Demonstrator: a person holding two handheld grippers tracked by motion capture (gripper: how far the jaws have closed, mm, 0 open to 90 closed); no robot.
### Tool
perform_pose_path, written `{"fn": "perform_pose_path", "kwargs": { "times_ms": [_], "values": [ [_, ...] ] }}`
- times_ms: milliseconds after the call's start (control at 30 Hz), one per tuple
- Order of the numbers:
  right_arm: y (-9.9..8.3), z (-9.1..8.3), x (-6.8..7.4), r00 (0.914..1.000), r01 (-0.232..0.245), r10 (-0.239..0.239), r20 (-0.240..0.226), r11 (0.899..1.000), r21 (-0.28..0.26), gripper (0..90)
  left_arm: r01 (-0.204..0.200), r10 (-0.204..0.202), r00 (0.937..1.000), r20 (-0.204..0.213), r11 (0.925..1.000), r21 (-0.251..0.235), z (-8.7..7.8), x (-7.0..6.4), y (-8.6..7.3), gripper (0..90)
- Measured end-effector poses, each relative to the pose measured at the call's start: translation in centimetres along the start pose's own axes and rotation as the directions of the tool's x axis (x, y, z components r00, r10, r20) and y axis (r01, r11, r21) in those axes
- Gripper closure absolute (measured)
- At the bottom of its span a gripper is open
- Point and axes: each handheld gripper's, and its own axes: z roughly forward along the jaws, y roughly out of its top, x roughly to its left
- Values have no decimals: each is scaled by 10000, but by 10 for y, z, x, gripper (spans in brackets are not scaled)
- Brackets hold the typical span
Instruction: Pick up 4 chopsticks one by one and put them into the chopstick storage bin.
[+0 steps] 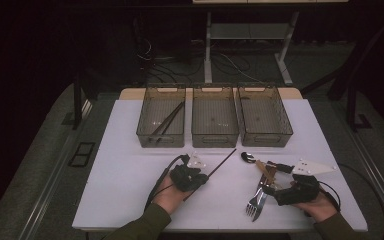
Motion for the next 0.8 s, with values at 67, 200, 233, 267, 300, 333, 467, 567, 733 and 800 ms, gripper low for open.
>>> {"fn": "perform_pose_path", "kwargs": {
  "times_ms": [67, 200, 233, 267, 300, 333, 467, 567, 733, 800],
  "values": [
    [0, 0, 0, 10000, 3, -3, 3, 10000, 1, 36, 69, -69, 10000, -28, 10000, 3, 0, 0, 0, 845],
    [0, 0, 0, 10000, -6, 6, 10, 10000, -1, 36, 192, -191, 9996, -190, 9998, 33, 0, -4, -1, 839],
    [0, 0, 0, 10000, -9, 9, 14, 10000, -4, 36, 167, -166, 9996, -221, 9999, 36, 0, -4, -1, 833],
    [0, 0, 0, 10000, -11, 11, 12, 10000, 0, 36, 219, -219, 9995, -237, 9998, 4, 1, -5, -1, 830],
    [0, 0, 0, 10000, -14, 14, 18, 10000, 7, 36, 201, -200, 9995, -236, 9998, 29, 1, -5, -2, 830],
    [0, 1, 0, 10000, -6, 6, 12, 10000, 11, 36, 218, -218, 9995, -227, 9998, -6, 1, -4, -2, 830],
    [0, 1, 0, 10000, -8, 8, 20, 10000, 23, 36, 213, -214, 9991, -362, 9998, -39, 1, -7, -2, 842],
    [0, 0, 0, 10000, 6, -6, 30, 10000, 9, 36, 263, -263, 9985, -486, 9997, -10, 1, -7, -1, 854],
    [0, 0, 0, 10000, 4, -4, 19, 10000, 0, 36, 143, -145, 9979, -635, 9999, -32, 1, -9, -1, 858],
    [0, 0, 0, 10000, 12, -12, 10, 10000, -11, 36, 182, -181, 9979, -623, 9998, -2, 1, -8, 0, 858]
  ]
}}
